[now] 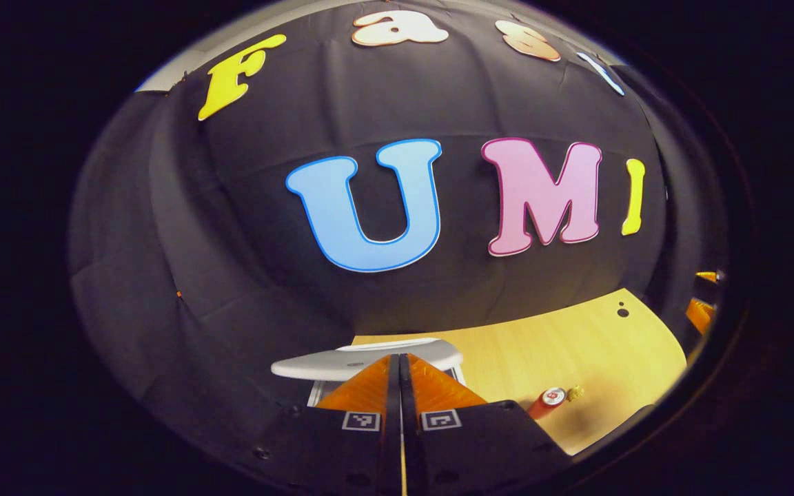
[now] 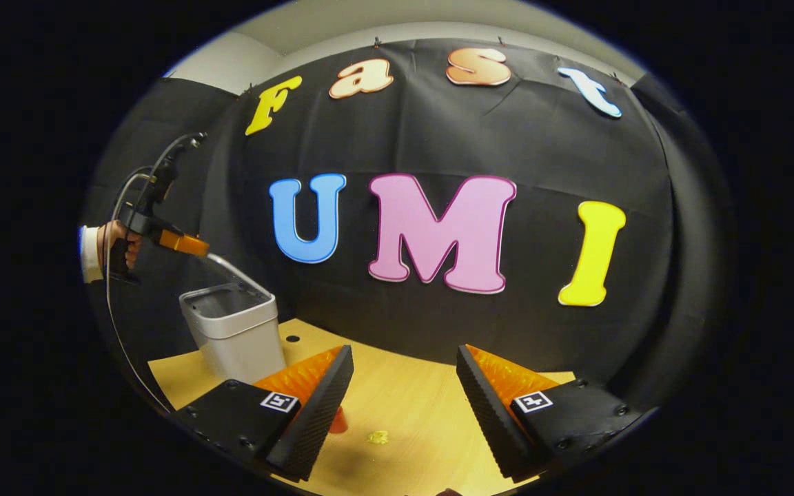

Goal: Press the lid of the desktop garbage bin to open it, pick up the crumpled paper on the desktop and throw it into the bin, then pick up the pop can on the desktop and drop it into the bin, and finally close the garbage bin lid.

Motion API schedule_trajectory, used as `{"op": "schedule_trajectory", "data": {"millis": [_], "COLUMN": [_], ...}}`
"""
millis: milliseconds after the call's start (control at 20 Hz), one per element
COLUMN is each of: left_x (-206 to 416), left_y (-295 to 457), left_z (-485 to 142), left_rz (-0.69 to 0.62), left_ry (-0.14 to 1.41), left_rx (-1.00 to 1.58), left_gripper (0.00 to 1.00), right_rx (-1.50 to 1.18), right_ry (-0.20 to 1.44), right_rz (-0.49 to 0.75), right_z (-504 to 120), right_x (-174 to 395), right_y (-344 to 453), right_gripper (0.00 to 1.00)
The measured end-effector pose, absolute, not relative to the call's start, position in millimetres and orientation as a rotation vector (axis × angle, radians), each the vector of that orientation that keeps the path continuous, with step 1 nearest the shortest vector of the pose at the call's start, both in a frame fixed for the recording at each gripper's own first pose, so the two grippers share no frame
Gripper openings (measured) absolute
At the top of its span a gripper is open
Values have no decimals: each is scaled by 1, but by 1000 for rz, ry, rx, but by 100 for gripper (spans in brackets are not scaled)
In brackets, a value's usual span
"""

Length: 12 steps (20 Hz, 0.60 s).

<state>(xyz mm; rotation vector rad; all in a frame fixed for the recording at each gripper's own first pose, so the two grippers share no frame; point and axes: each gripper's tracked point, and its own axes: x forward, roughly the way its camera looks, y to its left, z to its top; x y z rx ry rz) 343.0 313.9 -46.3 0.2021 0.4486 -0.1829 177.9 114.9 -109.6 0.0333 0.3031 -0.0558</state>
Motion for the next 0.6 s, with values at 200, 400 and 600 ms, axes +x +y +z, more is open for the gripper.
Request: {"op": "schedule_trajectory", "data": {"millis": [200,400,600], "left_x": [312,282,241], "left_y": [299,297,300], "left_z": [-36,-15,-22], "left_rz": [-262,-254,-231], "left_ry": [437,356,373], "left_rx": [125,96,5], "left_gripper": [61,96,96], "right_rx": [38,31,42], "right_ry": [409,566,718], "right_rz": [-50,-71,-62], "right_z": [-147,-226,-305], "right_x": [189,203,211], "right_y": [122,125,139], "right_gripper": [97,97,97]}}
